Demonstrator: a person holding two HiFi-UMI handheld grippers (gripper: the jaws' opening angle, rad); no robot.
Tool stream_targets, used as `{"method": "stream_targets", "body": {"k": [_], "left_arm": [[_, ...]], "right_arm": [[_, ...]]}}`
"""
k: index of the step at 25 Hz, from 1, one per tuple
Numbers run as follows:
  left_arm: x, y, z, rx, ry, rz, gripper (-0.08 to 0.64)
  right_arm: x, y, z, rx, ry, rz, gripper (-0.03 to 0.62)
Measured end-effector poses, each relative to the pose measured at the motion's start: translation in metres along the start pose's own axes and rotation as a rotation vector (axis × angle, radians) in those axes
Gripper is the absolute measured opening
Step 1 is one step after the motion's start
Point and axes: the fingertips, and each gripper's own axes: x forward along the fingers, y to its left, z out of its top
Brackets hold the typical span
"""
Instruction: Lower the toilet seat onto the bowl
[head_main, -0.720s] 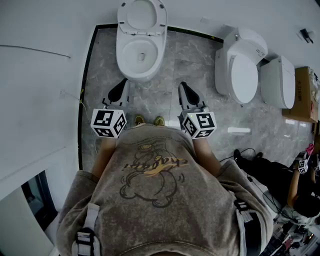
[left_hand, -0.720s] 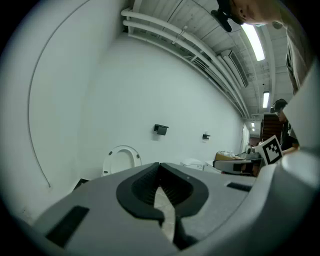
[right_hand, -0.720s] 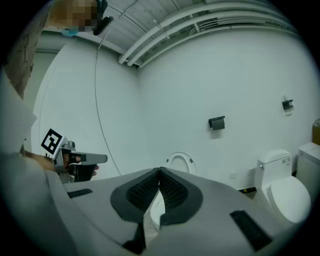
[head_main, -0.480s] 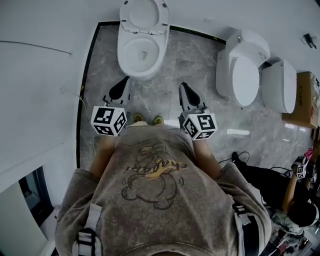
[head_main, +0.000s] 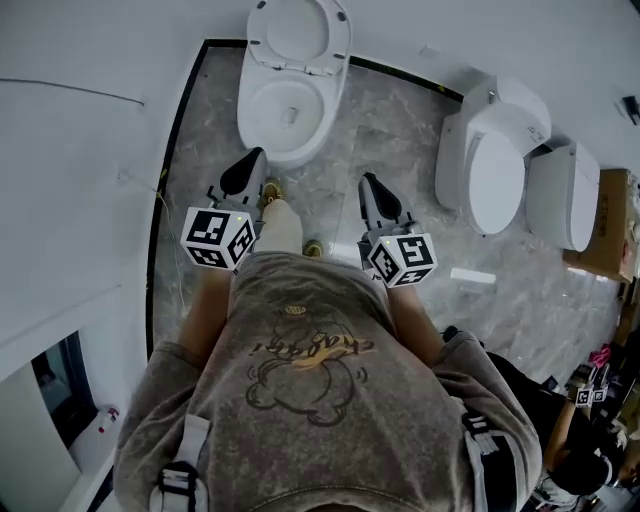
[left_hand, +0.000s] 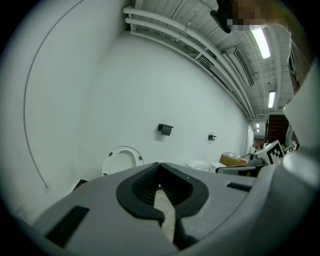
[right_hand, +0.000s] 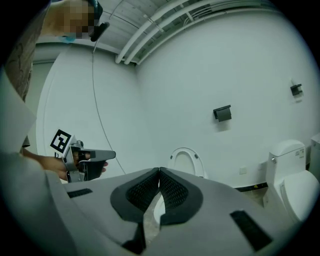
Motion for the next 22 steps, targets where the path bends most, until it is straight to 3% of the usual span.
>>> {"method": "stream_targets", "body": {"k": [9,18,22], "left_arm": [[0.095,0.069,0.032,0.021,0.023,-0.046,0.011],[0.194,0.143,0.088,0.05,0.064,-0.141,0.011],[0.221,0.161,0.095,0.06,0.069,-0.168,0.011]], "right_arm": [[0.106,-0.036,0.039,-0.007,-0.022,-0.022,0.028],[0.212,-0.071,0.092,0.026,-0.05,-0.123,0.027],[0.238,-0.084,0.1,0.041,-0.067,-0.152,0.028]]}}
